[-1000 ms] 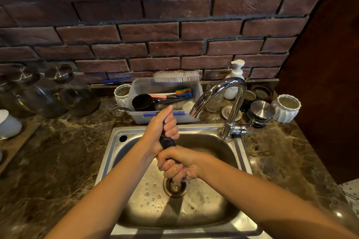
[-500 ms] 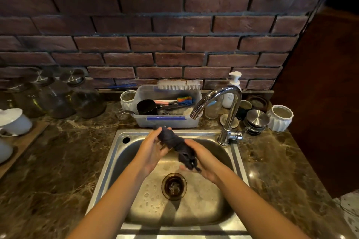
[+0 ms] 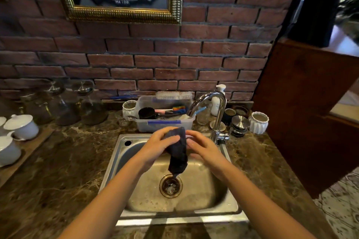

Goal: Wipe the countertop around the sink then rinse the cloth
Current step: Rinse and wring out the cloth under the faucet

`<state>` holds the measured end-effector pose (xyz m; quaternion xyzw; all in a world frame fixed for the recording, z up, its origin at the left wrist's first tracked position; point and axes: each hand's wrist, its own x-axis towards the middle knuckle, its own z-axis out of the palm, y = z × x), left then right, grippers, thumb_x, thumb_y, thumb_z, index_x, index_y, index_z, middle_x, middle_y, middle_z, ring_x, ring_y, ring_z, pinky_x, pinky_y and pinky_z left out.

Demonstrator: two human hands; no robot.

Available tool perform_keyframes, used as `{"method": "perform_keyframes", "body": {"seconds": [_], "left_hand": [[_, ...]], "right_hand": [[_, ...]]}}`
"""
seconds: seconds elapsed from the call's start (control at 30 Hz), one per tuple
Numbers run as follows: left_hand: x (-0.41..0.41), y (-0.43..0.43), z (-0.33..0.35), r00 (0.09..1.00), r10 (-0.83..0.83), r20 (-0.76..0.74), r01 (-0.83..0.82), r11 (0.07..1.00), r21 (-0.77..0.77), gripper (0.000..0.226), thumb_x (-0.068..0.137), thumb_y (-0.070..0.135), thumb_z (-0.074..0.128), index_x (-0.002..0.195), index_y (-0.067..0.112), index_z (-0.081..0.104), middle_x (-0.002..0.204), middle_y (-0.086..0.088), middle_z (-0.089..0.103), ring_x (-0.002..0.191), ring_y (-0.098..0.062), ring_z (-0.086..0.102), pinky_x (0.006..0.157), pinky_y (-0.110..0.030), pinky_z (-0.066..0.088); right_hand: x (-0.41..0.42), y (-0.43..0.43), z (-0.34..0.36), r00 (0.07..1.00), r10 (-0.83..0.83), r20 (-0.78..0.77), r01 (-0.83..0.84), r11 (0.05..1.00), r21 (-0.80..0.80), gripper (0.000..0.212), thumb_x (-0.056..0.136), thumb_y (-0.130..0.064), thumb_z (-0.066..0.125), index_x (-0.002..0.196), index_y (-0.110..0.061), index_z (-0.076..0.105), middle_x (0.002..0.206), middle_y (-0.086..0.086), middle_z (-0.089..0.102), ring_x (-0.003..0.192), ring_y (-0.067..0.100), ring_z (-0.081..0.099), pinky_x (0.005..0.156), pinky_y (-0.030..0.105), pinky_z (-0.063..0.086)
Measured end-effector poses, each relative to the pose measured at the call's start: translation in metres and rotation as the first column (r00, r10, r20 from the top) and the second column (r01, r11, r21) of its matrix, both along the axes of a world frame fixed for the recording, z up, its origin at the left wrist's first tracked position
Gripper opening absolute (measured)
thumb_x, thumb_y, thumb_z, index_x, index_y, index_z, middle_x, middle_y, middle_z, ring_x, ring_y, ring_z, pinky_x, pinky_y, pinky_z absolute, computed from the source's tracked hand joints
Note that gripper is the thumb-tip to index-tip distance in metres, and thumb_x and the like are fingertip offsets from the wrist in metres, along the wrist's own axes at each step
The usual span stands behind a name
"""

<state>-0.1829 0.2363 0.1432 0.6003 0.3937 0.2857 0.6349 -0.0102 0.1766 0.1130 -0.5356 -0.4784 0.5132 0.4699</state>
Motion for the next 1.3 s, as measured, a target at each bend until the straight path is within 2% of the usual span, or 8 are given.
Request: {"method": "perform_keyframes", "body": {"seconds": [0.1,0.3,0.43,0.7,0.93,1.17,1.23,1.3], "left_hand": [[-0.004,-0.013,-0.001,0.995,-0.096,-0.029,0.096,0.995,0.005,0.028,0.089,0.022,0.064,0.117,0.024,0.063,0.113,-0.001,0.068,0.111,-0.017,0.061,0.094,-0.033,0.051],[-0.014,-0.033,-0.01,0.947,0.048,0.317,0.112,0.877,-0.468,0.032,0.081,0.024,0.057,0.109,0.012,0.066,0.107,-0.01,0.071,0.097,-0.021,0.068,0.074,-0.035,0.054],[-0.014,-0.051,-0.016,0.965,-0.016,0.263,0.125,0.908,-0.4,0.013,0.085,0.012,0.058,0.095,0.013,0.066,0.086,-0.006,0.075,0.087,-0.02,0.069,0.077,-0.036,0.054],[0.021,-0.075,-0.002,0.998,-0.064,-0.027,0.064,0.998,-0.016,0.017,0.099,0.031,0.048,0.098,0.021,0.061,0.103,-0.002,0.063,0.1,-0.015,0.056,0.085,-0.031,0.045],[0.086,-0.109,0.005,0.975,0.2,0.1,-0.165,0.945,-0.281,0.026,0.101,0.036,0.042,0.116,0.021,0.058,0.115,-0.006,0.063,0.105,-0.019,0.059,0.084,-0.037,0.05],[0.153,-0.171,-0.012,0.853,0.395,0.34,-0.012,0.667,-0.745,0.048,0.09,0.051,0.054,0.103,0.008,0.072,0.098,-0.021,0.073,0.096,-0.038,0.065,0.076,-0.046,0.049],[0.17,-0.192,-0.028,0.861,0.365,0.354,0.045,0.639,-0.768,0.04,0.091,0.037,0.054,0.099,0.001,0.071,0.093,-0.023,0.073,0.082,-0.037,0.07,0.07,-0.045,0.056],[0.185,-0.205,-0.045,0.886,0.337,0.319,0.05,0.614,-0.788,0.033,0.094,0.023,0.051,0.094,-0.004,0.068,0.084,-0.024,0.072,0.068,-0.034,0.071,0.055,-0.043,0.058]], "right_hand": [[-0.013,-0.007,0.0,0.988,-0.146,0.047,0.138,0.98,0.146,0.024,0.091,-0.013,0.064,0.111,-0.027,0.066,0.109,0.0,0.069,0.106,0.015,0.064,0.086,0.029,0.053],[-0.026,-0.027,-0.009,0.913,-0.38,0.15,0.328,0.901,0.285,0.029,0.089,-0.002,0.063,0.101,-0.029,0.065,0.1,0.0,0.068,0.091,0.0,0.063,0.08,0.015,0.05],[-0.032,-0.046,-0.02,0.897,-0.433,0.091,0.396,0.877,0.271,0.027,0.089,0.001,0.061,0.093,-0.026,0.06,0.094,-0.003,0.065,0.085,0.001,0.062,0.078,0.017,0.05],[0.001,-0.07,-0.012,0.895,-0.436,-0.091,0.445,0.883,0.15,0.014,0.098,-0.006,0.047,0.1,-0.018,0.054,0.09,0.005,0.066,0.084,0.014,0.063,0.07,0.024,0.051],[0.077,-0.107,0.018,0.866,-0.499,-0.039,0.5,0.857,0.124,0.011,0.101,-0.018,0.046,0.108,-0.011,0.051,0.095,0.004,0.061,0.084,0.011,0.06,0.064,0.016,0.049],[0.137,-0.169,0.013,0.658,-0.234,-0.716,0.165,0.972,-0.166,0.027,0.091,-0.019,0.059,0.075,-0.009,0.079,0.083,0.012,0.074,0.076,0.021,0.073,0.086,0.04,0.055],[0.15,-0.183,0.0,0.724,-0.155,-0.672,0.109,0.988,-0.111,0.017,0.08,-0.021,0.076,0.094,-0.011,0.077,0.093,0.012,0.073,0.085,0.021,0.071,0.091,0.039,0.051],[0.165,-0.194,-0.025,0.843,-0.136,-0.521,0.098,0.99,-0.1,0.048,0.075,-0.02,0.078,0.12,-0.009,0.063,0.115,0.014,0.068,0.104,0.023,0.066,0.094,0.04,0.049]]}}
